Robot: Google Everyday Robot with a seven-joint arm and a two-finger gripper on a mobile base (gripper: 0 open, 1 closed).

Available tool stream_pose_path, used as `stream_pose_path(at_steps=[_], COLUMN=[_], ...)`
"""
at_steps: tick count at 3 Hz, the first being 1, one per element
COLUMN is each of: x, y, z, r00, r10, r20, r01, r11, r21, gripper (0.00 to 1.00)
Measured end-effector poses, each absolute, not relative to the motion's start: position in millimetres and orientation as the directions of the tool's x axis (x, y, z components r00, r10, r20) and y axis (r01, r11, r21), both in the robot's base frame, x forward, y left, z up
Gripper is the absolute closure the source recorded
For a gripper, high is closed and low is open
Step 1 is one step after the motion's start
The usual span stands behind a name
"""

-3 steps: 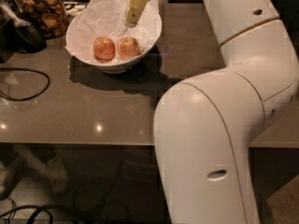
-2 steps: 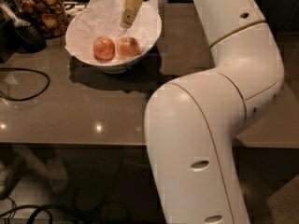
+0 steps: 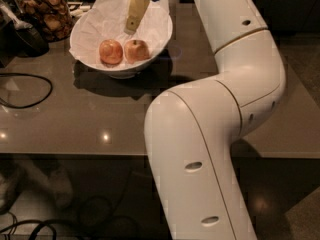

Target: Pick apple from white bowl

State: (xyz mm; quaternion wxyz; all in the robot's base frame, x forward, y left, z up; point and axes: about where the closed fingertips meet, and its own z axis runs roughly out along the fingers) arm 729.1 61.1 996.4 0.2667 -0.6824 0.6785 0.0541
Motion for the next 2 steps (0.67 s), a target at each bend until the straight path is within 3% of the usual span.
stream_pose_path(at_steps=[1,2], x=[734.5,737.5], y=[65.7,68.7], z=[976.6,963.3], r00=[0.049,0.032], r10=[-0.895,-0.894], r20=[-0.443,-0.447], r01=[-0.966,-0.972], r11=[0.071,0.075], r21=[-0.25,-0.221], gripper=[0.21,0.2])
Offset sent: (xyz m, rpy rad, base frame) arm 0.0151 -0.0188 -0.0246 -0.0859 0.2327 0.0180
